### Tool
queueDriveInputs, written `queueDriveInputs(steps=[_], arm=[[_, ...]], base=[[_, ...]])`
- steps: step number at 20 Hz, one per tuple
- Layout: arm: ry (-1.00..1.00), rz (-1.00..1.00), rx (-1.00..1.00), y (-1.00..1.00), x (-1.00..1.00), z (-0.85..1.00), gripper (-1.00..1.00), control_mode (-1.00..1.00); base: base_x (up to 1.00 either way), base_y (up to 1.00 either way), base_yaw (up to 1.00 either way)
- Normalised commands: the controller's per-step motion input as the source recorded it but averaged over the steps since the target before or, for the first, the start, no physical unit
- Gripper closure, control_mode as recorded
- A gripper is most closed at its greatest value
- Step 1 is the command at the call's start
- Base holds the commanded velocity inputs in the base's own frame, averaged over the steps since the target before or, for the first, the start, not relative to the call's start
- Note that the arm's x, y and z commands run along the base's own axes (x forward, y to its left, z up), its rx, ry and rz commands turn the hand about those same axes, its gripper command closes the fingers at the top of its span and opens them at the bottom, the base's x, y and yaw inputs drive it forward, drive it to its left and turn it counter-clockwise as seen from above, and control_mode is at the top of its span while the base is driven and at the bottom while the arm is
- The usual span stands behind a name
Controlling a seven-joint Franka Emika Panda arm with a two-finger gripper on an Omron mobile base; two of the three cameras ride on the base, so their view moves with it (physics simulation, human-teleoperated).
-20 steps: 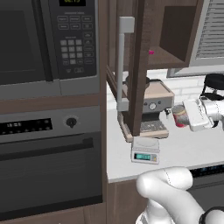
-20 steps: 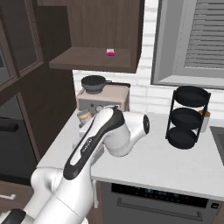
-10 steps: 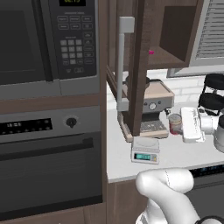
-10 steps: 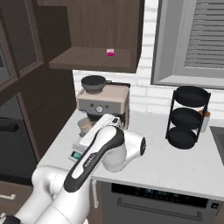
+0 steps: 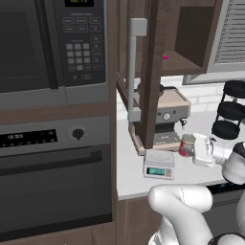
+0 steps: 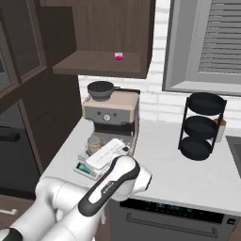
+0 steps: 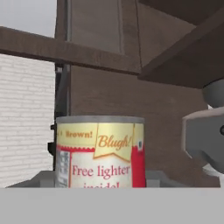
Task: Pick the canned food and place it on the digital scale for weighing, and close the cabinet.
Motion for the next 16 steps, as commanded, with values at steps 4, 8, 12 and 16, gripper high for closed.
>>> queueDriveInputs(steps=[4, 8, 12, 16], arm=[[0.05, 0.01, 0.15, 0.00, 0.37, -0.16, 1.00, -1.00], [0.04, 0.00, 0.00, -0.03, 0.42, 0.00, 1.00, -1.00], [0.03, 0.00, 0.00, 0.00, 0.47, -0.02, 1.00, -1.00], [0.02, 0.01, 0.00, 0.00, 0.27, -0.24, 1.00, -1.00]], base=[[0.00, 0.00, 0.00], [0.00, 0.00, 0.00], [0.00, 0.00, 0.00], [0.00, 0.00, 0.00]])
